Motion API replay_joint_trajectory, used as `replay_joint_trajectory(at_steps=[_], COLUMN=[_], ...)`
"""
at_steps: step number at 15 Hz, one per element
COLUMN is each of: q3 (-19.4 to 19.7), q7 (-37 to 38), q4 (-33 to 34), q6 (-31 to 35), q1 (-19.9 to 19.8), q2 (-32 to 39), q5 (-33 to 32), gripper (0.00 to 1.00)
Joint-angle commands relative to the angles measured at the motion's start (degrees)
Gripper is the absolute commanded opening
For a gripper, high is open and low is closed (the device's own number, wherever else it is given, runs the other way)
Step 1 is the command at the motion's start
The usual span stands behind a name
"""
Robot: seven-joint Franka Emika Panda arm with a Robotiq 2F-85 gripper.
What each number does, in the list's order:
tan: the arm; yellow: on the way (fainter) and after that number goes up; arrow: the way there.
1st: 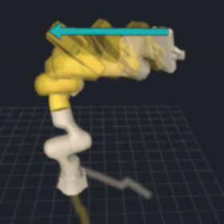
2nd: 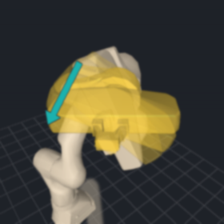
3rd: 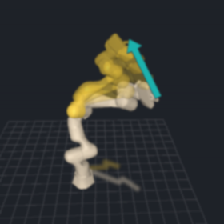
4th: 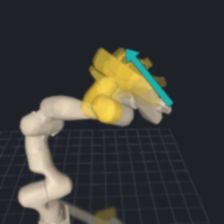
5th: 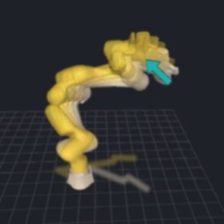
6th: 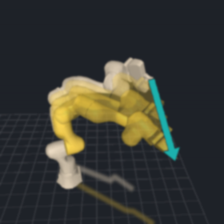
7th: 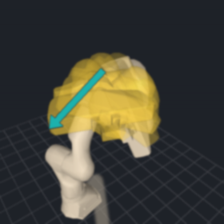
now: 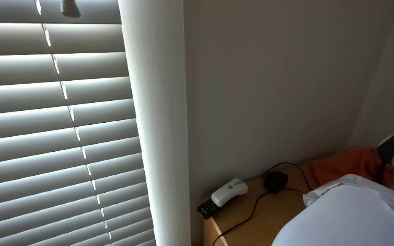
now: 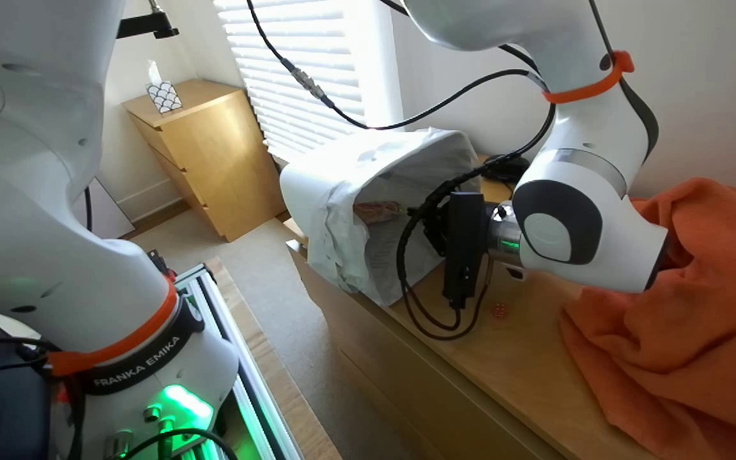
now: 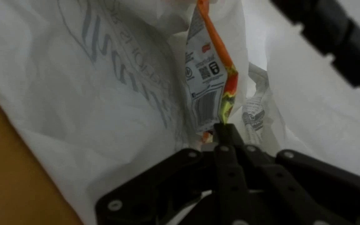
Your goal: Lay the bin on its side and remove a wrapper from the bin
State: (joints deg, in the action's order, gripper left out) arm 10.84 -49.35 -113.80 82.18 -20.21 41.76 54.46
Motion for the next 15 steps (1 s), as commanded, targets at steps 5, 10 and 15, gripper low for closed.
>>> replay_joint_trajectory(at_steps=[5,10,15], q3=[0.8,2.9,4.8], q7=[1.3,2.7,5.4], q4=[1.0,1.3,0.4], q6=[-0.4,0.2,2.5], q1=[-0.4,-1.1,-1.3], q2=[-1.0,-4.7,-9.7], q5=[-2.1,-5.7,-9.2], gripper=[0.0,0.0,0.0])
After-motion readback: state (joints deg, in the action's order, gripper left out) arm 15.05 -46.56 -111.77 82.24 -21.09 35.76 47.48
